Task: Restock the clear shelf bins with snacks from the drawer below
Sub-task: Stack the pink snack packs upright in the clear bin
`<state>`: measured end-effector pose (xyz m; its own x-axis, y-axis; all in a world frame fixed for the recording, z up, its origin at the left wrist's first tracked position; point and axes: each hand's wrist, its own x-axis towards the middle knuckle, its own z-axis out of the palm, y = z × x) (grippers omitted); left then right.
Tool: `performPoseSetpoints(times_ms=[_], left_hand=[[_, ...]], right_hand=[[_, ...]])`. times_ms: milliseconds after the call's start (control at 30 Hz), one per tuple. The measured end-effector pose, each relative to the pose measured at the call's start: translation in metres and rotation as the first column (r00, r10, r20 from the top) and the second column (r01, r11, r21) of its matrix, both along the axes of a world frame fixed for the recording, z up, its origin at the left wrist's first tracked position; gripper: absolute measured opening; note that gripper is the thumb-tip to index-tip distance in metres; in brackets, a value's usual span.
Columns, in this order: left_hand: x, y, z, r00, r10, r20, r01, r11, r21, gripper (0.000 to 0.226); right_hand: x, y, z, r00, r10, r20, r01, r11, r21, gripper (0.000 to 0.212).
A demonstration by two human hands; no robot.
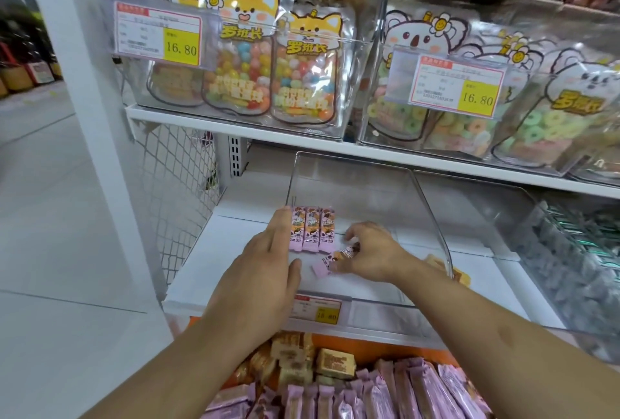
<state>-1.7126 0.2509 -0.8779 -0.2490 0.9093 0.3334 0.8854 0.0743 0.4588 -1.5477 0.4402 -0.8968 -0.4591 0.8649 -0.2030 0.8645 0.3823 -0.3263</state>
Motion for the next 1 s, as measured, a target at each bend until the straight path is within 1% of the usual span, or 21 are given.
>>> performPoseSetpoints(times_ms=[67,133,167,233,267,333,367,433,500,600,700,767,867,1000], left_hand=[[0.000,0.000,0.000,1.000,0.005,0.004,-0.005,1.000,-0.002,0.081],[0.000,0.001,-0.001,1.000,0.009,0.012,-0.009,1.000,-0.006,0.081],[0.001,0.001,-0.001,1.000,0.010,0.018,-0.010,1.000,-0.005,0.082],[0.001,0.000,-0.001,1.000,0.011,0.026,-0.011,1.000,0.001,0.081],[0.001,0.000,-0.001,1.000,0.011,0.028,-0.011,1.000,0.005,0.081],[0.001,0.000,-0.001,1.000,0.012,0.029,-0.013,1.000,0.009,0.081],[0.002,0.000,-0.001,0.999,0.013,0.029,-0.014,1.000,0.007,0.081],[0.002,-0.001,-0.001,0.999,0.014,0.035,-0.014,1.000,0.008,0.081],[0.002,0.000,-0.001,0.999,0.013,0.044,-0.014,1.000,0.012,0.081],[0.003,0.001,-0.003,0.998,0.014,0.054,-0.015,1.000,0.021,0.081],[0.003,0.002,-0.004,0.999,0.023,0.043,-0.024,0.999,0.029,0.081],[0.003,0.002,-0.005,0.998,0.027,0.049,-0.029,0.999,0.039,0.080],[0.004,0.001,-0.005,0.998,0.023,0.056,-0.025,0.999,0.048,0.080],[0.003,0.002,-0.007,0.998,0.017,0.058,-0.020,0.998,0.051,0.080]], right_hand=[[0.002,-0.002,-0.001,0.998,-0.021,-0.057,0.019,0.999,-0.041,0.056],[0.006,-0.004,0.000,0.997,-0.008,-0.079,0.004,0.998,-0.058,0.046],[0.008,-0.006,0.002,0.996,0.002,-0.085,-0.007,0.998,-0.056,0.047],[0.011,-0.007,0.004,0.996,0.011,-0.092,-0.012,1.000,-0.009,0.063],[0.012,-0.008,0.006,0.997,-0.005,-0.081,0.007,0.999,0.031,0.072],[0.012,-0.012,0.009,0.995,-0.086,-0.045,0.089,0.994,0.070,0.080],[0.012,-0.014,0.009,0.993,-0.113,-0.023,0.115,0.991,0.071,0.080],[0.009,-0.015,0.007,0.993,-0.113,0.013,0.113,0.992,0.053,0.075],[0.006,-0.016,0.006,0.995,-0.101,0.007,0.101,0.994,0.037,0.073],[0.002,-0.014,0.004,0.996,-0.087,0.012,0.086,0.993,0.080,0.068],[-0.002,-0.008,0.005,0.999,-0.035,-0.031,0.038,0.995,0.093,0.057],[-0.002,-0.001,0.005,0.999,0.006,-0.049,0.000,0.992,0.127,0.054],[0.000,0.003,0.004,0.995,-0.022,-0.101,0.040,0.983,0.178,0.043],[-0.003,-0.002,0.006,0.986,-0.032,-0.166,0.050,0.993,0.105,0.049]])
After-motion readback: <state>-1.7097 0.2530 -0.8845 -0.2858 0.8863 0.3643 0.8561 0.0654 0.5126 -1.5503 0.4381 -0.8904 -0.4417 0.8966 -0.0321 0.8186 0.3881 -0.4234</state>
